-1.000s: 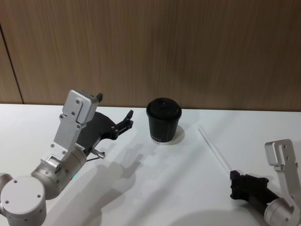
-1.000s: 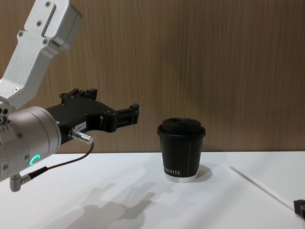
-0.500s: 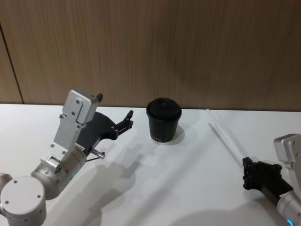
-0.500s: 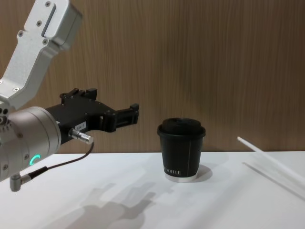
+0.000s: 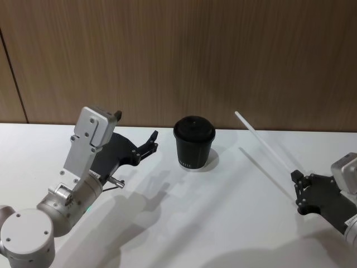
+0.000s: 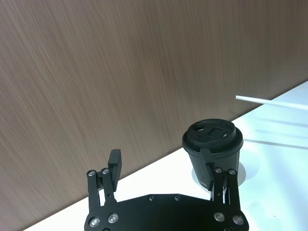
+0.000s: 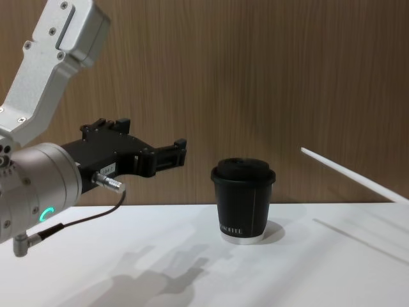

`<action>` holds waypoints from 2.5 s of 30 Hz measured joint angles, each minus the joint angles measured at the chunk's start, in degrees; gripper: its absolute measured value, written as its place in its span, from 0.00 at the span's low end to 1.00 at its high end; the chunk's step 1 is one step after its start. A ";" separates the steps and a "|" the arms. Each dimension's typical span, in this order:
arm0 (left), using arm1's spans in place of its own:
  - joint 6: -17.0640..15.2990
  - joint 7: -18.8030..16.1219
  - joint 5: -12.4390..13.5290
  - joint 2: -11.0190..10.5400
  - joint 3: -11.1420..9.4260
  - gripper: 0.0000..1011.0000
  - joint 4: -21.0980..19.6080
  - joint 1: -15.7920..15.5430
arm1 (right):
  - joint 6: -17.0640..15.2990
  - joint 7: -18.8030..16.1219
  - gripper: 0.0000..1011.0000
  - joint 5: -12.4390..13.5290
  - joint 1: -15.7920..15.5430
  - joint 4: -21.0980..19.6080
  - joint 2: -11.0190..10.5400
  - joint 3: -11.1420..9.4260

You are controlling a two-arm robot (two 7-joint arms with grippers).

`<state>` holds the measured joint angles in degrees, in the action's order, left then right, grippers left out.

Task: Pick up the straw with one hand, pass it to the other hand, and insert it into the cup.

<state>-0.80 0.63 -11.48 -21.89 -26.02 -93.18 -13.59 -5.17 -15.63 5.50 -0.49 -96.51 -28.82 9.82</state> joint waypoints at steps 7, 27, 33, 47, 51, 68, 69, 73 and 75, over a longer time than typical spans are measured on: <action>0.00 0.00 0.00 0.00 0.00 0.99 0.00 0.00 | 3.97 -3.29 0.00 -0.63 0.37 -0.87 -2.65 -0.07; 0.00 0.00 0.00 0.00 0.00 0.99 0.00 0.00 | 15.06 -13.29 0.00 -1.04 4.20 -4.30 -9.83 0.85; 0.00 0.00 0.00 0.00 0.00 0.99 0.00 0.00 | 16.07 -15.18 0.00 -0.53 5.68 -4.76 -10.64 1.70; 0.00 0.00 0.00 0.00 0.00 0.99 0.00 0.00 | 16.15 -16.98 0.00 1.87 7.25 -5.30 -11.05 3.01; 0.00 0.00 0.00 0.00 0.00 0.99 0.00 0.00 | 16.08 -17.15 0.00 2.23 7.42 -5.43 -11.09 3.31; 0.00 0.00 0.00 0.00 0.00 0.99 0.00 0.00 | 15.89 -17.63 0.00 3.09 7.85 -5.74 -11.18 3.99; 0.00 0.00 0.00 0.00 0.00 0.99 0.00 0.00 | 15.89 -17.65 0.00 3.10 7.86 -5.75 -11.19 4.00; 0.00 0.00 0.00 0.00 0.00 0.99 0.00 0.00 | 15.86 -17.68 0.00 3.19 7.89 -5.78 -11.20 4.07; 0.00 0.00 0.00 0.00 0.00 0.99 0.00 0.00 | 15.85 -17.69 0.00 3.23 7.90 -5.79 -11.20 4.10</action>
<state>-0.80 0.63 -11.48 -21.90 -26.02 -93.18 -13.59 10.68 -33.32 8.73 7.41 -102.30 -40.02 13.92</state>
